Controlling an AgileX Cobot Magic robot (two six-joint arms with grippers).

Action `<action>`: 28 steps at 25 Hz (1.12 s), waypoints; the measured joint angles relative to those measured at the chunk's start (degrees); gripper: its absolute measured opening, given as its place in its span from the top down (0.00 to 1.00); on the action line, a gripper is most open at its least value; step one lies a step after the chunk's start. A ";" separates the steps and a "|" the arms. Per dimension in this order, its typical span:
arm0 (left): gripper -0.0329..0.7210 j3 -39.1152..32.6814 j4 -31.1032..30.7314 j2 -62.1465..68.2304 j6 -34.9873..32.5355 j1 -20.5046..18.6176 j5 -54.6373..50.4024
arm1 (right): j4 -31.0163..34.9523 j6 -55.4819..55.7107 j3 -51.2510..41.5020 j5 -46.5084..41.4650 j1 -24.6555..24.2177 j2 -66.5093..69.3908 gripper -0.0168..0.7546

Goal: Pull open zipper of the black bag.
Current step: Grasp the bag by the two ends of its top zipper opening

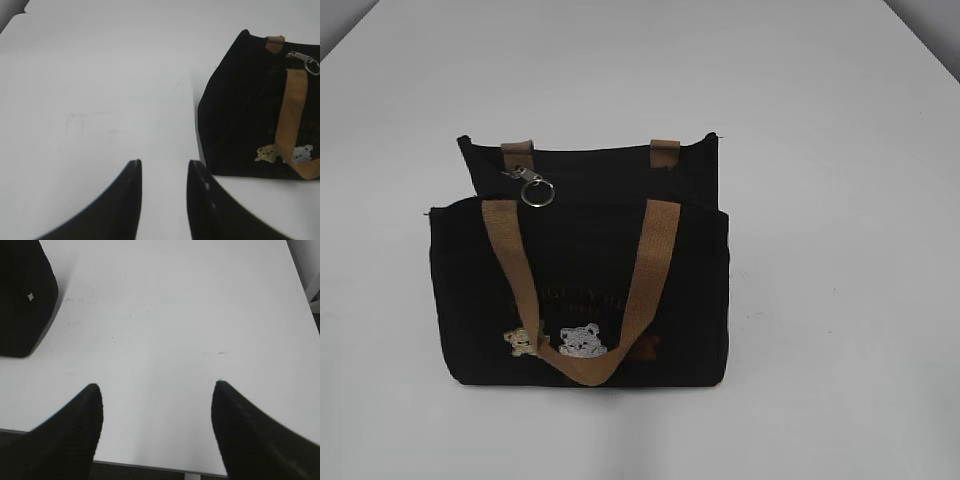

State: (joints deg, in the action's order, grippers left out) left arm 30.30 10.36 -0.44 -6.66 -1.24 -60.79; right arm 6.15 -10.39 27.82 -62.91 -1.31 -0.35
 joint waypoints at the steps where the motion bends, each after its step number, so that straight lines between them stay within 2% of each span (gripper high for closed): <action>1: 0.64 0.00 0.00 0.00 0.00 0.00 0.00 | 0.00 0.00 0.00 0.00 0.00 0.00 0.29; 28: 0.64 0.00 0.14 0.00 0.00 0.00 0.00 | 0.00 0.00 0.00 0.00 0.00 0.00 0.29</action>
State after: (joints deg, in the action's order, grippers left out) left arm 30.30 10.50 -0.44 -6.66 -1.24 -60.79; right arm 6.15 -10.39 27.82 -62.91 -1.31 -0.35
